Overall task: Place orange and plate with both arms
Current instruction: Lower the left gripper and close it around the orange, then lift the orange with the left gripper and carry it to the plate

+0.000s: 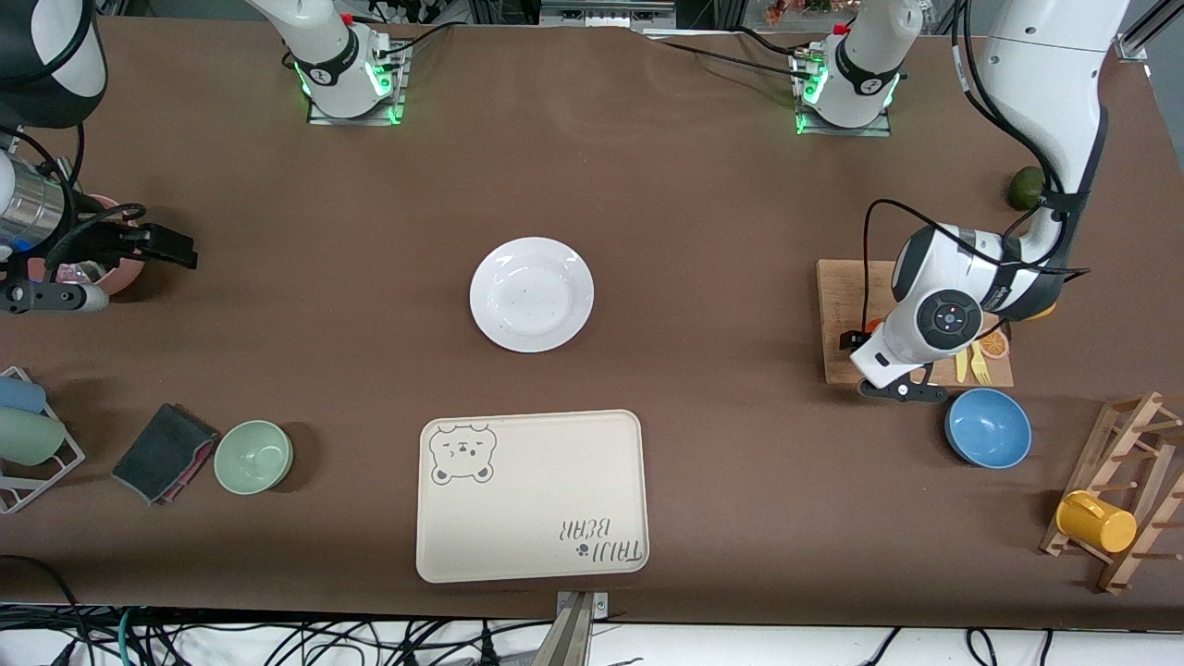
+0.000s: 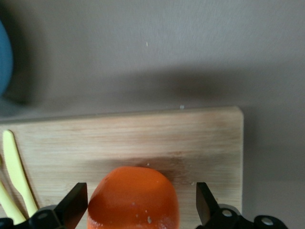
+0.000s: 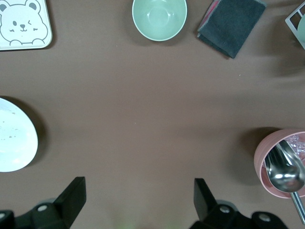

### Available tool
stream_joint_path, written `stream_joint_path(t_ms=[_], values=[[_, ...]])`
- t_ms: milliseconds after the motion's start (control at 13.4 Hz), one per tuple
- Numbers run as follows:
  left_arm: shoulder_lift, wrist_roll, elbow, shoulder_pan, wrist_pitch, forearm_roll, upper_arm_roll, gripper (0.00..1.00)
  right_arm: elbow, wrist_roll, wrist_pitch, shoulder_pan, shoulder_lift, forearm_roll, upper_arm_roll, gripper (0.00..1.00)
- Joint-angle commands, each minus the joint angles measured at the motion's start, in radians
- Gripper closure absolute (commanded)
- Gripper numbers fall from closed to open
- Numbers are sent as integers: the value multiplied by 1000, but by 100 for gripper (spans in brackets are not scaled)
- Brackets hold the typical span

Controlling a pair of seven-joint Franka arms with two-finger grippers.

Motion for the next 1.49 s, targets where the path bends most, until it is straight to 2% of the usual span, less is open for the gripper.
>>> stream_joint_path(t_ms=[0, 75, 149, 224, 298, 373, 522, 671, 820, 1118, 1193, 1417], values=[[-13, -11, -46, 7, 7, 43, -3, 2, -12, 5, -3, -8, -14, 8, 6, 0], [-13, -10, -46, 7, 7, 68, -3, 8, -12, 5, -4, -8, -14, 8, 6, 0], [-13, -9, -46, 7, 4, 85, -3, 22, -12, 5, -4, -8, -14, 8, 6, 0], [-13, -9, -43, 7, -11, 86, -5, 45, -12, 5, -3, -8, -14, 8, 6, 0], [-16, -9, -39, 5, -20, 86, -5, 60, -12, 8, -4, -8, -14, 8, 6, 0], [-21, -13, -22, 5, -25, 86, -5, 68, -12, 6, -3, -8, -14, 8, 6, 0], [-39, -17, 21, 4, -82, 76, -7, 73, -14, 5, -4, -8, -14, 8, 6, 0], [-75, -20, 67, -13, -203, 67, -26, 77, -12, 11, -3, -9, -14, 7, 6, 0], [-96, -40, 111, -12, -290, -33, -72, 78, -12, 9, -3, -9, -13, 7, 6, 0], [-95, -144, 206, -33, -311, -242, -186, 78, -12, 11, -4, -9, -14, 7, 6, 0], [-76, -198, 240, -59, -311, -288, -212, 78, -12, 11, -4, -9, -14, 7, 6, 0], [-18, -420, 315, -203, -288, -381, -217, 78, -12, 14, -4, -8, -14, 7, 6, 0]])
